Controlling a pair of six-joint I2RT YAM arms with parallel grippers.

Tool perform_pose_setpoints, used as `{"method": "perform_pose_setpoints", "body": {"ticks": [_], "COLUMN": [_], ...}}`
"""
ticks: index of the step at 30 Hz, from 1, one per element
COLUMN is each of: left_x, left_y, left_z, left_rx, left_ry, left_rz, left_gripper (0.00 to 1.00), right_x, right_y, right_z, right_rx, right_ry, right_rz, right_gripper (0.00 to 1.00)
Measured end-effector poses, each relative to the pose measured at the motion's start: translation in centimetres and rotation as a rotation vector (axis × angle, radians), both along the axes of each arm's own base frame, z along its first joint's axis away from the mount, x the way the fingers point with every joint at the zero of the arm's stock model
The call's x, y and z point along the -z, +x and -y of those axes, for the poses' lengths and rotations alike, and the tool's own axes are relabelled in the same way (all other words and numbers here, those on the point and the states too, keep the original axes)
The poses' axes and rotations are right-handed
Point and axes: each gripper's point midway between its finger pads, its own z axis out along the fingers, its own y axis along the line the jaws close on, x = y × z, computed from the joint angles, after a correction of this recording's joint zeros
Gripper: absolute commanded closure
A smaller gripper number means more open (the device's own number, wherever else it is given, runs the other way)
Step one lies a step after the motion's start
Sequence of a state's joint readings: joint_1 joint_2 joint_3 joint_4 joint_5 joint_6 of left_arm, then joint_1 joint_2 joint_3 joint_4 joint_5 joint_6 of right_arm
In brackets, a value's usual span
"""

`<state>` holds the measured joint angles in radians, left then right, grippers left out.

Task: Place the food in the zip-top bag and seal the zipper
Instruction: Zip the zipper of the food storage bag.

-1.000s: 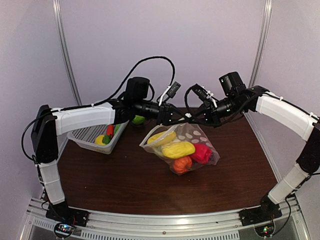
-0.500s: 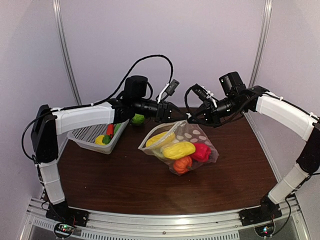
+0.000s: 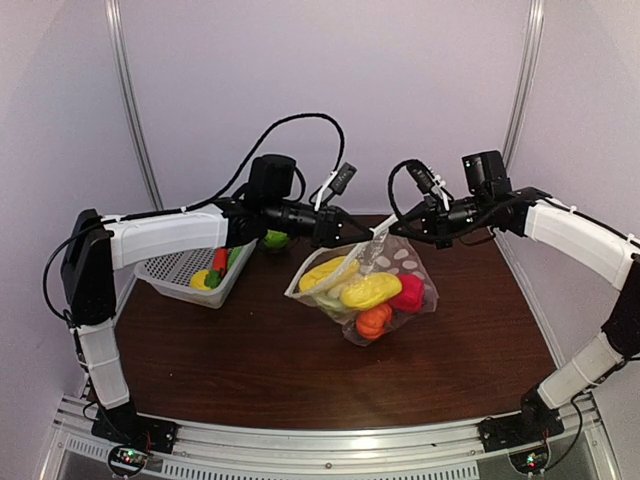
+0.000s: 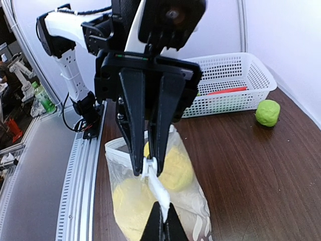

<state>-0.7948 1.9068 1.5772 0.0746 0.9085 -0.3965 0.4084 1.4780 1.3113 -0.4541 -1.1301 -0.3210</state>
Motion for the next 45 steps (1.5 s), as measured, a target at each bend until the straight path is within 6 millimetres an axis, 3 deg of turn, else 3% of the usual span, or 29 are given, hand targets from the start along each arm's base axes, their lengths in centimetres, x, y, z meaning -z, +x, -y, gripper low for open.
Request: {"method": "perform_pose_setpoints", "body": {"ticks": [10, 16, 22, 30, 45], "left_x": [1.1, 1.3, 3.8, 5.7, 6.8], "left_y": [0.6, 0.3, 0.1, 0.1, 1.1], "left_z": [-2.4, -3.7, -5.1, -6.7, -8.1], "left_rx": [-0.054, -0.086, -0.110, -0.131, -0.151], "left_ry": [0.062, 0.104, 0.180, 0.235, 0.260], "left_rz": [0.023, 0.072, 0.073, 0.069, 0.071], "left_gripper": [0.99, 0.99, 0.99, 0.99, 0.99], "right_x": [-2.6, -2.5, -2.3, -1.8, -1.8], "right_y": [2.0, 3.7, 5.1, 5.7, 6.6], "right_z": [3.2, 5.7, 8.0, 9.0, 9.7], "right_rx": [0.116, 0.180, 0.241, 0.274, 0.304], "right_ry": [0.093, 0.110, 0.121, 0.124, 0.129], "right_rz": [0.036, 0.029, 0.025, 0.009, 0.013], "right_gripper": [1.00, 1.00, 1.00, 1.00, 1.00]}}
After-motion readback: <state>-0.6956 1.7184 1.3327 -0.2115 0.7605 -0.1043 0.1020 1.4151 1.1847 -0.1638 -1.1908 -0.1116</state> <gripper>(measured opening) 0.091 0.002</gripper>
